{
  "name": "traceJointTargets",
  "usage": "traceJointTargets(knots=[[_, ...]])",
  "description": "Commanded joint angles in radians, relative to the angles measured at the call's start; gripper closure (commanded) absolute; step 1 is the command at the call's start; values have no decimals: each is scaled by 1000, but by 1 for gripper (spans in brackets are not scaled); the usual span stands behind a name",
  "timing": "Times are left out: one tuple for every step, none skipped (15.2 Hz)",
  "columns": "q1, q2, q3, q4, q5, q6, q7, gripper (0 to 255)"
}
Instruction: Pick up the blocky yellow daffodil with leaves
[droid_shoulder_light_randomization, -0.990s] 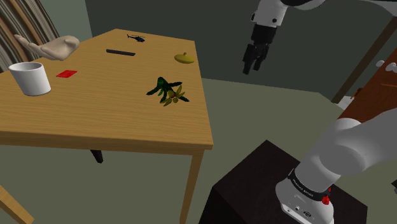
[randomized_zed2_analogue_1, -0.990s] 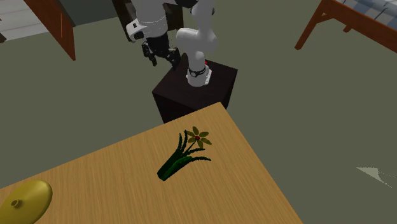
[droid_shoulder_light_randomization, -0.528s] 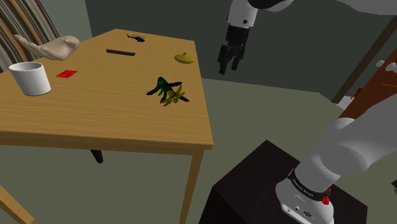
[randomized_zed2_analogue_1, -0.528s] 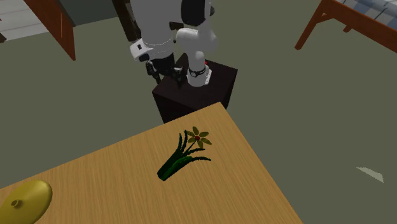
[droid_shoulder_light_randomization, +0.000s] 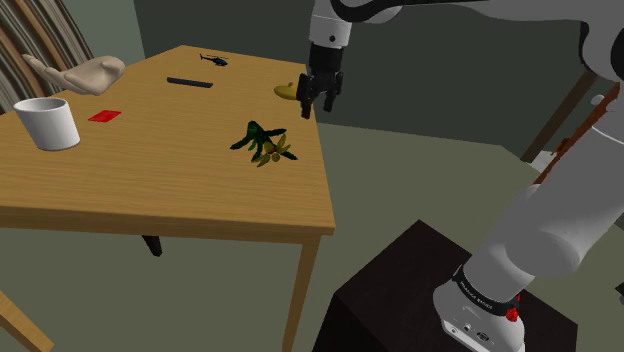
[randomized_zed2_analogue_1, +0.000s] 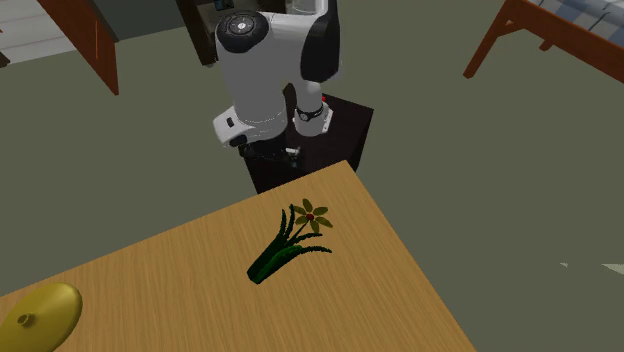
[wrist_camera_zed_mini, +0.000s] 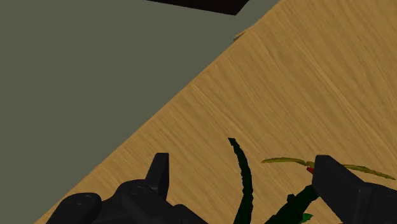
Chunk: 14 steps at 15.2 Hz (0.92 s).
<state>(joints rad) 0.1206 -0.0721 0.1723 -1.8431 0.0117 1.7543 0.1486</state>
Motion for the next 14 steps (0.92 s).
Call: traceJointTargets(knots=[[13, 75, 17, 74, -15, 1, 28, 0], [20, 113, 24, 113, -23, 0, 40, 0], [27, 152, 30, 154, -32, -3, 52, 0], [35, 191, 36, 196, -42, -7, 64, 0], [44, 232, 41, 241, -52, -12, 76, 0], [54, 273, 45, 288, -63, -19, 87, 0], [64, 315, 49, 338, -74, -28, 97, 0], [75, 357, 51, 389, -85, -38, 107, 0], [75, 356, 50, 374, -84, -24, 107, 0], [75, 355, 50, 360, -84, -10, 107, 0], [74, 355, 50, 346, -84, 3, 108, 0], [74, 355, 50, 333, -84, 17, 108, 0], [73, 355, 49, 320, -85, 30, 108, 0], [73, 356, 49, 307, -85, 43, 109, 0]])
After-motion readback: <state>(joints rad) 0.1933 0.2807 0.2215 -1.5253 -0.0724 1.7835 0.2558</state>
